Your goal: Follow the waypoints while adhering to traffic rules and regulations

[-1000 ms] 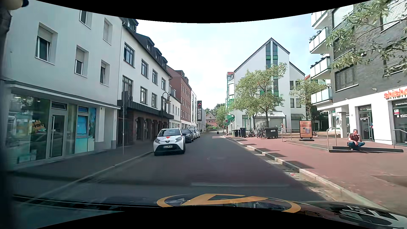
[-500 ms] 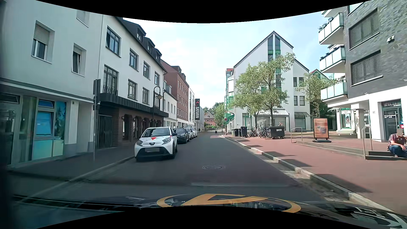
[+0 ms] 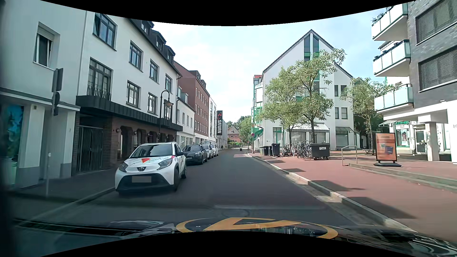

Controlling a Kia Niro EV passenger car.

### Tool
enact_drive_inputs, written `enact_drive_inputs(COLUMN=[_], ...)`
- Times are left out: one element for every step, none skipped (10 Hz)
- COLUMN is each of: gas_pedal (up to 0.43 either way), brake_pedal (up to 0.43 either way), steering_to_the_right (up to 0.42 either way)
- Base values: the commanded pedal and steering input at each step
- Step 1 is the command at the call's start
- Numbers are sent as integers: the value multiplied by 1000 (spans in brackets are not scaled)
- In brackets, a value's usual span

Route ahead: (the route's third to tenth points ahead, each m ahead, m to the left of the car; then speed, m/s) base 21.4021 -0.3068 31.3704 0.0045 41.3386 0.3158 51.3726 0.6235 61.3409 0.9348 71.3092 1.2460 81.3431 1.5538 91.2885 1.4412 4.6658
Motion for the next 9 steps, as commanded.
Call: enact_drive_inputs(gas_pedal=[39,39,39,47,47,47,47,59,67], brake_pedal=[0,0,0,0,0,0,0,0,0], steering_to_the_right=[11,10,10,8,6,0,-9,-17,-21])
